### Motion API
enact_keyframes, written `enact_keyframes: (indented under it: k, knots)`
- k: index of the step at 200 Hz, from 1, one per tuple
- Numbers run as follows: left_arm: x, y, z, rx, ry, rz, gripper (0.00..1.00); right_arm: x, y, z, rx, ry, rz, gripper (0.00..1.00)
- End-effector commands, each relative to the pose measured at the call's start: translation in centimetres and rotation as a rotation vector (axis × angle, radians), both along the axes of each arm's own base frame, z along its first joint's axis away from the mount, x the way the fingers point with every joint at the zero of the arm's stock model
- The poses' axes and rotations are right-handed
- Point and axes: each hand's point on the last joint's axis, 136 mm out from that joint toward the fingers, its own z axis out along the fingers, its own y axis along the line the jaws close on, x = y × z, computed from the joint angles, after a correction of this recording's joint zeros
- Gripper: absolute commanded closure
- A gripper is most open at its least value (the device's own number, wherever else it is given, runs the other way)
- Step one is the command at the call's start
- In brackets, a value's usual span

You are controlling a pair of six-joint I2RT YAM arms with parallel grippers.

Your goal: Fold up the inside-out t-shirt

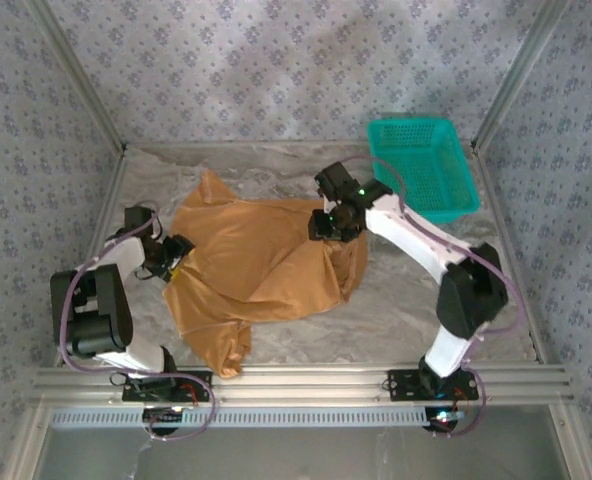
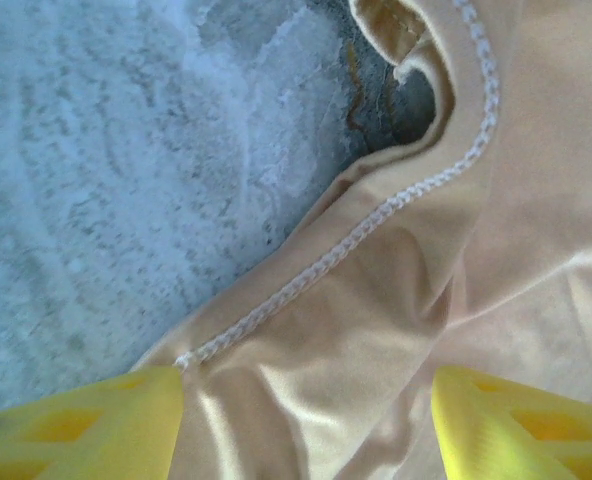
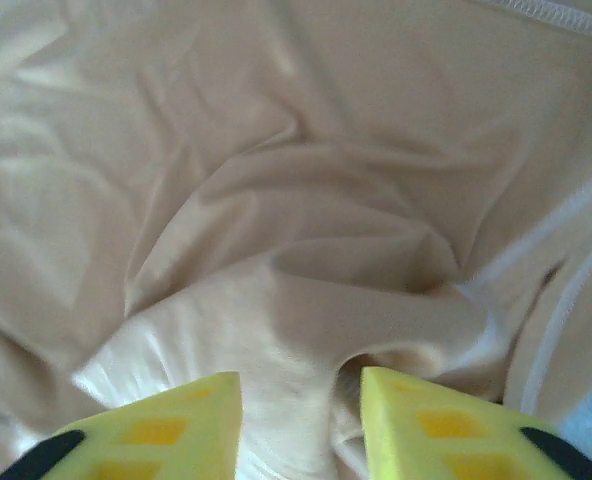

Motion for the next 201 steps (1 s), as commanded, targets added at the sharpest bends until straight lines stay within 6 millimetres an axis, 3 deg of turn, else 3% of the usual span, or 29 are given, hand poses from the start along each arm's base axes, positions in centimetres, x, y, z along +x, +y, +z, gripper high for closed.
enact_keyframes:
  k: [1,20,36,65,71,104,131,175,201]
  knots:
    - [-1.9,0.6,1.7,0.066,0.006,-0.027,0.34,0.5,-1.2,0.2,-0.038,0.004,0.018,0.55]
    - [-3.3,1.0,3.1,0.112,-0.013,-0.035,0.34,-0.8,-2.4,-0.3,-0.025,0.001,-0.006,0.43]
    - [-4.5,1.1,3.7,0.133,-0.028,-0.030,0.33,-2.0,-3.4,-1.0,-0.025,-0.002,-0.029,0.40]
    - [-5.7,0.1,4.0,0.081,-0.063,-0.019,0.33,-3.9,-3.5,-2.8,-0.006,0.027,-0.040,0.41]
    - [-5.9,-0.3,3.8,0.056,-0.071,-0.018,0.33,-4.9,-3.9,-4.1,-0.026,0.058,-0.042,0.42]
    - [-5.8,-1.9,3.5,-0.038,-0.107,-0.018,0.34,-6.5,-4.4,-6.9,-0.066,0.119,-0.042,0.44]
    - [-5.9,-2.4,3.5,-0.045,-0.104,-0.034,0.34,-9.4,-4.7,-8.2,-0.116,0.159,-0.017,0.45]
    - [-7.2,-1.2,2.7,0.032,-0.050,-0.022,0.34,-14.5,-4.7,-9.1,-0.134,0.187,0.008,0.45]
    - [-7.6,-0.8,2.4,0.056,-0.035,-0.014,0.34,-15.4,-3.7,-10.8,-0.089,0.208,0.006,0.45]
